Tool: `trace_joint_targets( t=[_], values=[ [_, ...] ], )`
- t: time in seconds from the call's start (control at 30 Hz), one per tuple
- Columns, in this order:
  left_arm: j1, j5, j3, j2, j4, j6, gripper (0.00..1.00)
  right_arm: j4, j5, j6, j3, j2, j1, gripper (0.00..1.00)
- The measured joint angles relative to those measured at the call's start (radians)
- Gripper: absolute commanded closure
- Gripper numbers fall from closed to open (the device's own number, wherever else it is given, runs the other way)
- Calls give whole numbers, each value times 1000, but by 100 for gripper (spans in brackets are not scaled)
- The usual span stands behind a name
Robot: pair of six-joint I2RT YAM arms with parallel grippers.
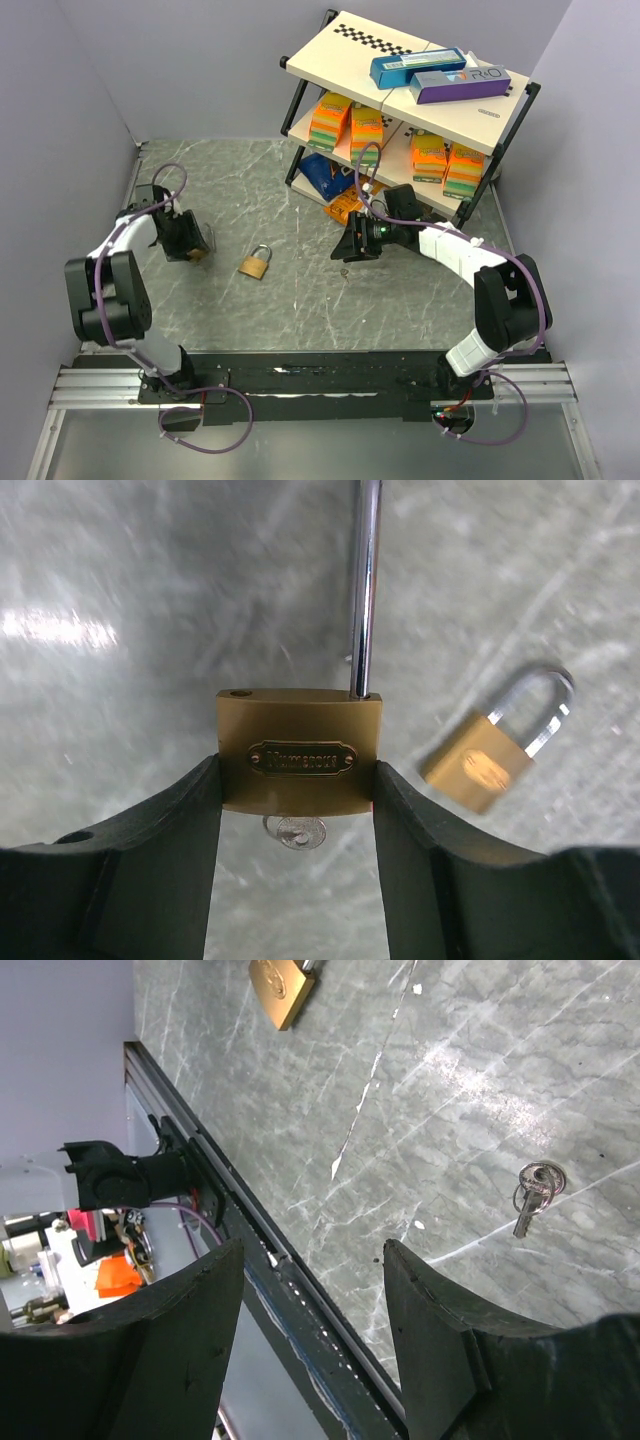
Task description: Unlock with the key
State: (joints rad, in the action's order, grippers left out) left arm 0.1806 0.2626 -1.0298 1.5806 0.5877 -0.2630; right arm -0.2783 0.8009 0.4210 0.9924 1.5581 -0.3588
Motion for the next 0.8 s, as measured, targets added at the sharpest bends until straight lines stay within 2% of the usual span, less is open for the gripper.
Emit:
trace_joint_targets(
  t=[0.43, 0.8],
  values=[
    [3, -157, -204, 278, -32, 76, 99, 0, 5, -10, 0, 0, 4, 36],
    [29, -340, -291, 357, -79, 154, 99, -6, 5, -20, 0, 5, 4, 36]
  ],
)
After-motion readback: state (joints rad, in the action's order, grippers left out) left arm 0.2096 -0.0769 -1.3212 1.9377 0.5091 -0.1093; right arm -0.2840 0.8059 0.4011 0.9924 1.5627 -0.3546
